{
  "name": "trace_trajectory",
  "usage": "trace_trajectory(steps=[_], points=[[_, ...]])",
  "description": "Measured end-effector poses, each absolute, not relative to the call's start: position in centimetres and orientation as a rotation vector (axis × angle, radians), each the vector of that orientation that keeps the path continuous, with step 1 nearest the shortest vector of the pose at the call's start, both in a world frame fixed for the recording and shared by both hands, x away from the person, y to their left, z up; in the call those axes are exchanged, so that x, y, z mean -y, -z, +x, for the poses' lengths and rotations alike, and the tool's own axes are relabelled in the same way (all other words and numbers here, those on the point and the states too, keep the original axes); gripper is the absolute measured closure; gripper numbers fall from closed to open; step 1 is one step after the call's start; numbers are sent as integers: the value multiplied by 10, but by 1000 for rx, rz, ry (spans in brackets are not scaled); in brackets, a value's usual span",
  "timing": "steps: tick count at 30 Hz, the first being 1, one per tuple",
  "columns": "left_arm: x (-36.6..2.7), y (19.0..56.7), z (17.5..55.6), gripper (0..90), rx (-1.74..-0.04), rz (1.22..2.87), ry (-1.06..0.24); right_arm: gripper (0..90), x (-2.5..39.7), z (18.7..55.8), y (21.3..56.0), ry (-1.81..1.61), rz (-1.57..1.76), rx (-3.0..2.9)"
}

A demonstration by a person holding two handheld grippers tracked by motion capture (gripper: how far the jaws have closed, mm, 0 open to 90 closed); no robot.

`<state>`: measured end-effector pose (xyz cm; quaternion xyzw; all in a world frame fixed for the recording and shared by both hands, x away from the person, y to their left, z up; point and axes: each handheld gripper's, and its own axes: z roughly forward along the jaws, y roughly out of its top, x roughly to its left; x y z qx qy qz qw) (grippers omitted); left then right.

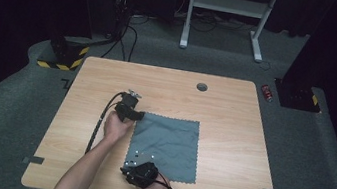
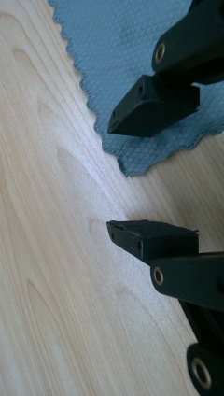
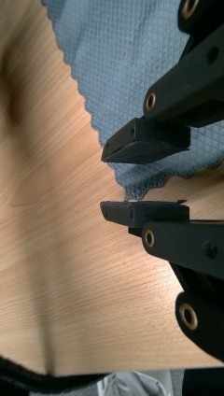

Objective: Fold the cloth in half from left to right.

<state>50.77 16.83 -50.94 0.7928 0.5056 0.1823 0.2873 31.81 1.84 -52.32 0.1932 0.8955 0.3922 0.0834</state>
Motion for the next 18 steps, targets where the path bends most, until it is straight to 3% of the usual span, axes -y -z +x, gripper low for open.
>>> trace_trajectory(steps=[9, 18], points=[[-171, 511, 511, 473, -1364, 2092, -498, 687, -22, 311, 524, -1133, 530, -2655], [-167, 511, 508, 638, -1312, 2109, -485, 810, -20, 310, 525, -1127, 540, -2622]])
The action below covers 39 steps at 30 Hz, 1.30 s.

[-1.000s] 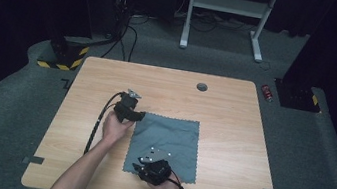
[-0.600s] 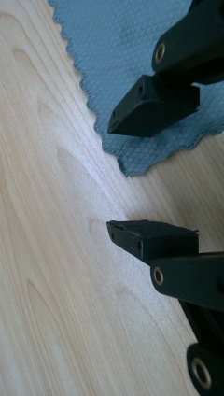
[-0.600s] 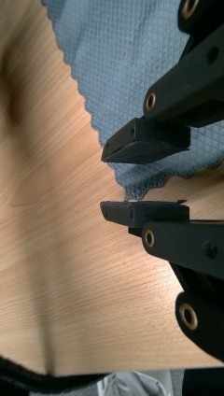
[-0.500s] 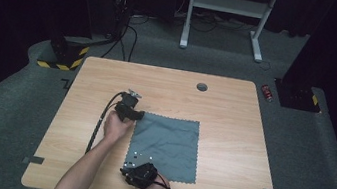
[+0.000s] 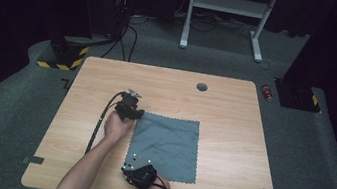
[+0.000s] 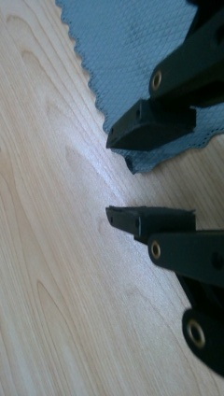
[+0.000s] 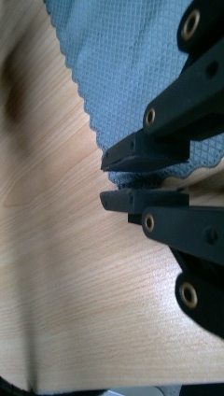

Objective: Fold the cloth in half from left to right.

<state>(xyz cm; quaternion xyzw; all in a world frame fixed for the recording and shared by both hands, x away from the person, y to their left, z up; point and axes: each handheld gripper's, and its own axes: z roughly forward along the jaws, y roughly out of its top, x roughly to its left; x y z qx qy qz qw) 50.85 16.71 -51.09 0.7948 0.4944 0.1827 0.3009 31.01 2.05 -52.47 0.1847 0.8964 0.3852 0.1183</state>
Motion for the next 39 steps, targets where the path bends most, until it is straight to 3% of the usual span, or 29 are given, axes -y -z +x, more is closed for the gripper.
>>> trace_trajectory(steps=[3, 8, 22, 39], points=[[-164, 510, 507, 784, -1290, 2121, -474, 865, -22, 309, 525, -1102, 534, -2601], [-157, 508, 508, 887, -1263, 2163, -463, 887, -21, 310, 525, -1100, 529, -2598], [-157, 477, 513, 899, -1217, 2076, -379, 894, -6, 310, 504, -1176, 547, -2562], [-214, 463, 504, 900, -1306, 2032, -386, 897, -34, 309, 487, -1246, 449, -2571]])
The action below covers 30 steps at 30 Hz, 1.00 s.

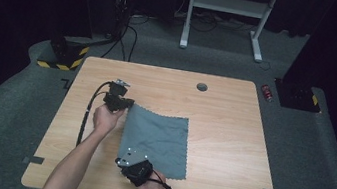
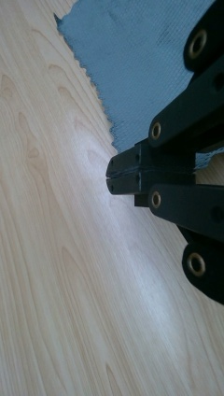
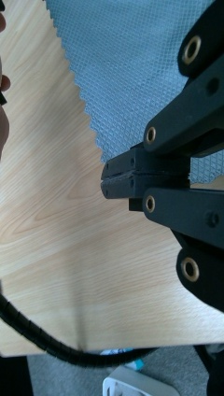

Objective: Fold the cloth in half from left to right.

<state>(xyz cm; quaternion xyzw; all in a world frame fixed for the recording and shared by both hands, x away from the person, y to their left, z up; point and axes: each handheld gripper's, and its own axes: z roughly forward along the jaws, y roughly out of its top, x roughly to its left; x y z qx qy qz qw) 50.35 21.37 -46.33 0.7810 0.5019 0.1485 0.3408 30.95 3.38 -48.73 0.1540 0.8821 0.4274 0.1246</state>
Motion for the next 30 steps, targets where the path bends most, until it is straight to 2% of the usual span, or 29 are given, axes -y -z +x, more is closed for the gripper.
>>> trace_trajectory(steps=[4, 9, 20, 30], points=[[-215, 462, 502, 900, -1320, 2019, -376, 896, -31, 309, 490, -1253, 456, -2571], [-186, 471, 506, 899, -1264, 2074, -390, 895, -10, 311, 500, -1232, 530, -2563], [-125, 486, 522, 898, -1191, 2099, -309, 895, 60, 309, 513, -1203, 744, -2485], [-105, 496, 527, 898, -1179, 2108, -281, 894, 86, 307, 519, -1188, 823, -2451]])
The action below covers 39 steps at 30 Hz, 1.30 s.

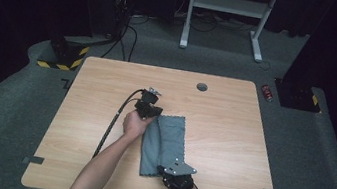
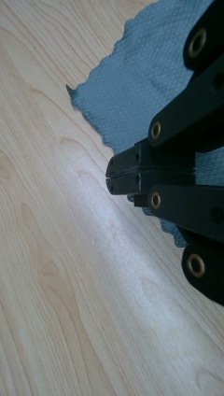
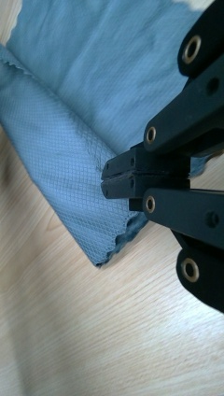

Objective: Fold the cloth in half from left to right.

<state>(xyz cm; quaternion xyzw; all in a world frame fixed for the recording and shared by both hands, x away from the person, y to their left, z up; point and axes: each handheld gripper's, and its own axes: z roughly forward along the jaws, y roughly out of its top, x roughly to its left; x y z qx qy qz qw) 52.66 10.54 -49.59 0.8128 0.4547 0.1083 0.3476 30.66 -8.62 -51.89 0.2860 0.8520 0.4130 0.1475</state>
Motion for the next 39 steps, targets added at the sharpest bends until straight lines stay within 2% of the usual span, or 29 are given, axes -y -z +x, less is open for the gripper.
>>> trace_trajectory(steps=[9, 39], points=[[-89, 496, 526, 896, -1145, 2124, -317, 894, 105, 302, 520, -1176, 878, -2425], [-32, 494, 536, 900, -1027, 2184, -293, 893, 137, 298, 521, -1097, 964, -2387]])
